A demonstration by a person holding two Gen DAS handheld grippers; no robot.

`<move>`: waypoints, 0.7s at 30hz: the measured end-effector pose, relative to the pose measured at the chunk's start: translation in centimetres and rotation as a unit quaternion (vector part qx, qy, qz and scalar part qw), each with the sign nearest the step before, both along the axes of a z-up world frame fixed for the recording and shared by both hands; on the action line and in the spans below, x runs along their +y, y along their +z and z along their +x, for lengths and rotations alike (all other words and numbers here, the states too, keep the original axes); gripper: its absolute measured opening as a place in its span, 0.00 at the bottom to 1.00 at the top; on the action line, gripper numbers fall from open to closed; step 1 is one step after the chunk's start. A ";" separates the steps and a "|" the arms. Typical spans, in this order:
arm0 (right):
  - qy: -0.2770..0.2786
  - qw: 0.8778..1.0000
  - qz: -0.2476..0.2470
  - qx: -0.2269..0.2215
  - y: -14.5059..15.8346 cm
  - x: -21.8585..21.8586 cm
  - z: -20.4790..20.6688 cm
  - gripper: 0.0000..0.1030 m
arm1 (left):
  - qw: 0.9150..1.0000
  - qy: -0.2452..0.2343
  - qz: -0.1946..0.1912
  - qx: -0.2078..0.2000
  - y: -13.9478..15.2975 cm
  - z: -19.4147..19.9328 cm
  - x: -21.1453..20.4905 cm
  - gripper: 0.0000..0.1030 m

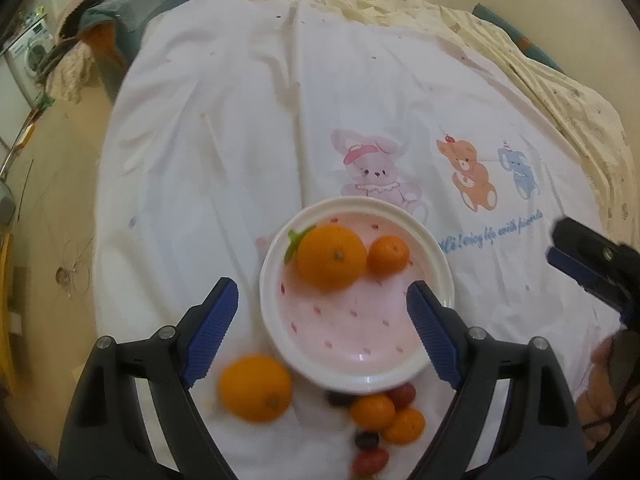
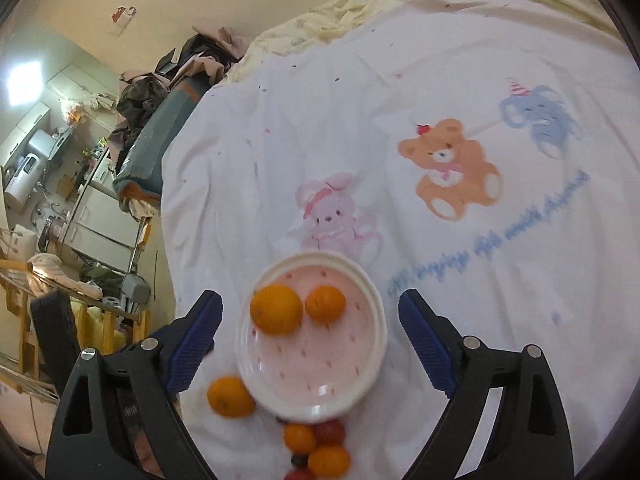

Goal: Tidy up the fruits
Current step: 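Lift both open tools away from the plate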

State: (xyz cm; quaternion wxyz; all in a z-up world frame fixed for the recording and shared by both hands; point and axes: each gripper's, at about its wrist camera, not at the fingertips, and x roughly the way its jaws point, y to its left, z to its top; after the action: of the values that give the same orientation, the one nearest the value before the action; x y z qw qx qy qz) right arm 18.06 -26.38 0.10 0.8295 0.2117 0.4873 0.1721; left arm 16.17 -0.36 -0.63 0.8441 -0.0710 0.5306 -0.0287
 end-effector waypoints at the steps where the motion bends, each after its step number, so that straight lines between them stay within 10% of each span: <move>1: -0.003 1.000 -0.003 -0.006 0.6 -0.2 -0.8 0.89 | 1.000 0.000 0.000 -0.004 0.5 -0.7 0.0 0.82; 11: 0.017 0.996 -0.045 -0.069 3.1 -2.1 -6.9 0.96 | 0.997 0.011 0.005 -0.080 4.0 -7.0 0.8 0.88; 21: 0.038 0.997 -0.048 -0.056 -0.5 -1.1 -7.6 0.96 | 0.996 0.049 0.073 -0.030 0.9 -6.4 1.3 0.88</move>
State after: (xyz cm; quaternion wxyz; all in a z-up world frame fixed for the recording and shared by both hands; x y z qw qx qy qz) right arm 10.51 -27.48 -0.41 0.8578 0.1431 0.4551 0.1912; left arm 9.80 0.96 0.25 0.8629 -0.0340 0.5018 0.0500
